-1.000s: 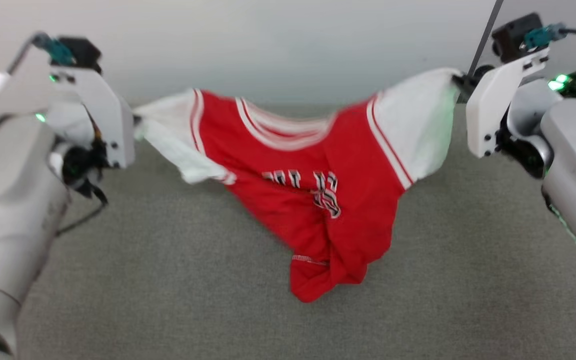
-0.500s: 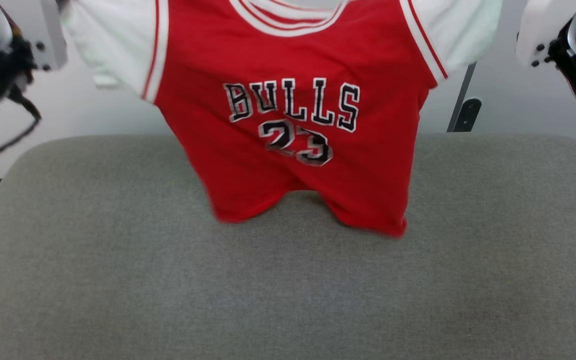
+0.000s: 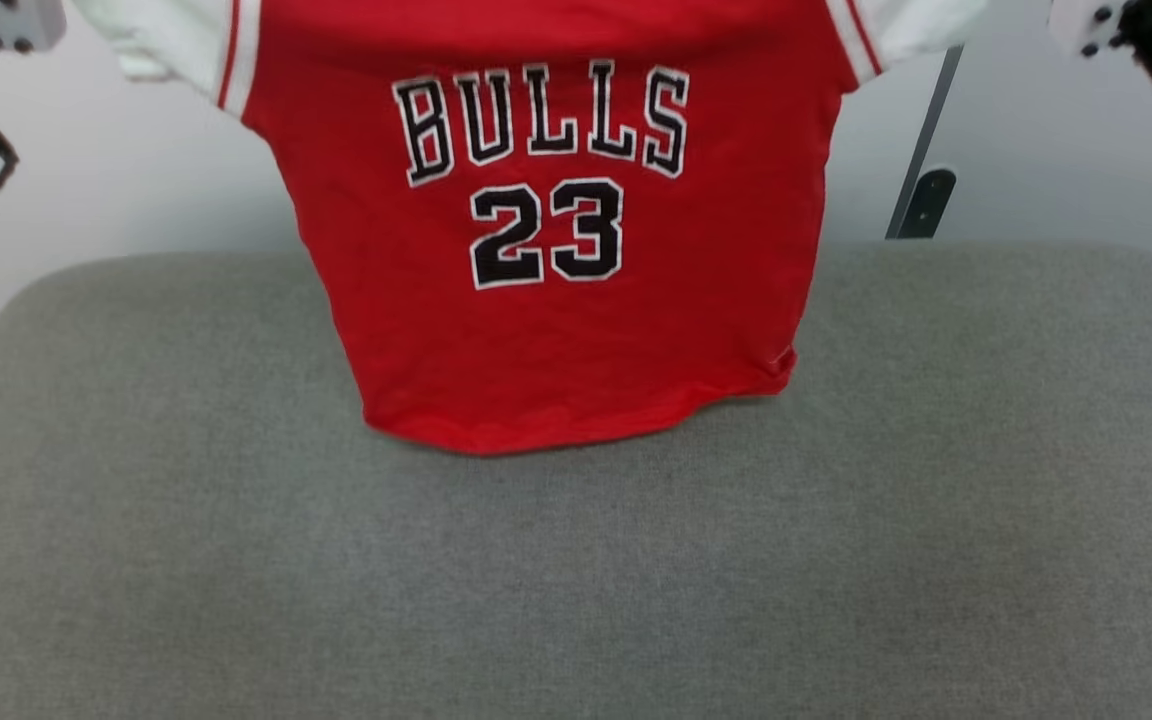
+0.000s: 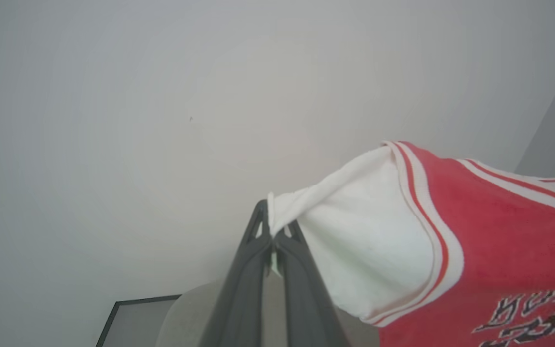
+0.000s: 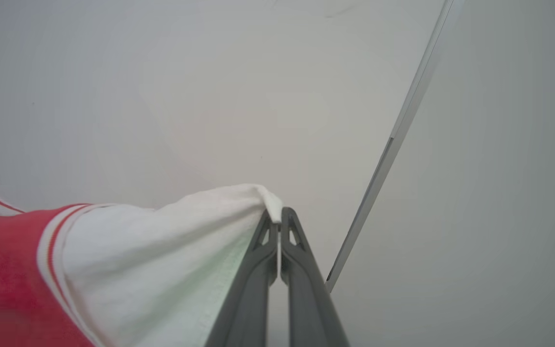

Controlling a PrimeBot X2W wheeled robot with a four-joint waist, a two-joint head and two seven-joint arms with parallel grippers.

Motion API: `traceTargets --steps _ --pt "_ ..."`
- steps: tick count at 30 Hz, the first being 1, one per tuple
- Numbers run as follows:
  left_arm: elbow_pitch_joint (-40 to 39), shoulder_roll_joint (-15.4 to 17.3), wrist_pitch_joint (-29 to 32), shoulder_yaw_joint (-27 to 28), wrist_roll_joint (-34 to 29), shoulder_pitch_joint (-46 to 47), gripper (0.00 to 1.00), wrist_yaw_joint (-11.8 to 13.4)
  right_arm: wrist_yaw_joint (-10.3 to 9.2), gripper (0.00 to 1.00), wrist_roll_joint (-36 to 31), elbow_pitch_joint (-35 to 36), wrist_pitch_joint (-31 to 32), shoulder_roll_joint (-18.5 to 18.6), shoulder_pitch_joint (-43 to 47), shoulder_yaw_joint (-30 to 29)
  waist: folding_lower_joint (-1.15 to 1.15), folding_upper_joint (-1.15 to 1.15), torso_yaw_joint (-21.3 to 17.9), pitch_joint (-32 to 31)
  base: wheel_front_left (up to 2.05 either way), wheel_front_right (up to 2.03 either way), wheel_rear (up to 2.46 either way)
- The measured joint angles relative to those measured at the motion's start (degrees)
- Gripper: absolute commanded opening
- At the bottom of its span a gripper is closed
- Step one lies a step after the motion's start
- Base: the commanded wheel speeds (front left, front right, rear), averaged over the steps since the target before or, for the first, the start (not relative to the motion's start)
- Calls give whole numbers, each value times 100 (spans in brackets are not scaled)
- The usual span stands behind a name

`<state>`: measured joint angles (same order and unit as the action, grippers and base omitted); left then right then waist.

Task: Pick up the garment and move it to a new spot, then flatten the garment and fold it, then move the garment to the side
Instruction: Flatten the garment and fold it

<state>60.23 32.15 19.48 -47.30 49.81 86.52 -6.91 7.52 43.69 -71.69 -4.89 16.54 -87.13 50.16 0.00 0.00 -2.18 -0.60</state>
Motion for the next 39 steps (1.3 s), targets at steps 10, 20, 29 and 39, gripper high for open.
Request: traceTargets --steps 10,20,29,39 --pt "214 -107 -760 4 -293 902 0 204 0 0 -219 -197 -651 -56 -939 -381 0 0 -51 808 0 0 0" --pt "252 -604 -1705 73 -611 2509 0 532 0 0 -1592 -138 -1007 190 -2449 -1500 0 0 -100 2146 0 0 0" --pt "497 -1117 -2526 154 -703 3572 0 531 0 0 -4263 1475 -1023 108 -2145 -4176 0 0 -70 3353 0 0 0" --pt "1095 -1340 -2862 109 -624 3304 0 277 0 0 -6085 1905 -1023 -971 -1209 -5923 0 0 76 4080 0 0 0"
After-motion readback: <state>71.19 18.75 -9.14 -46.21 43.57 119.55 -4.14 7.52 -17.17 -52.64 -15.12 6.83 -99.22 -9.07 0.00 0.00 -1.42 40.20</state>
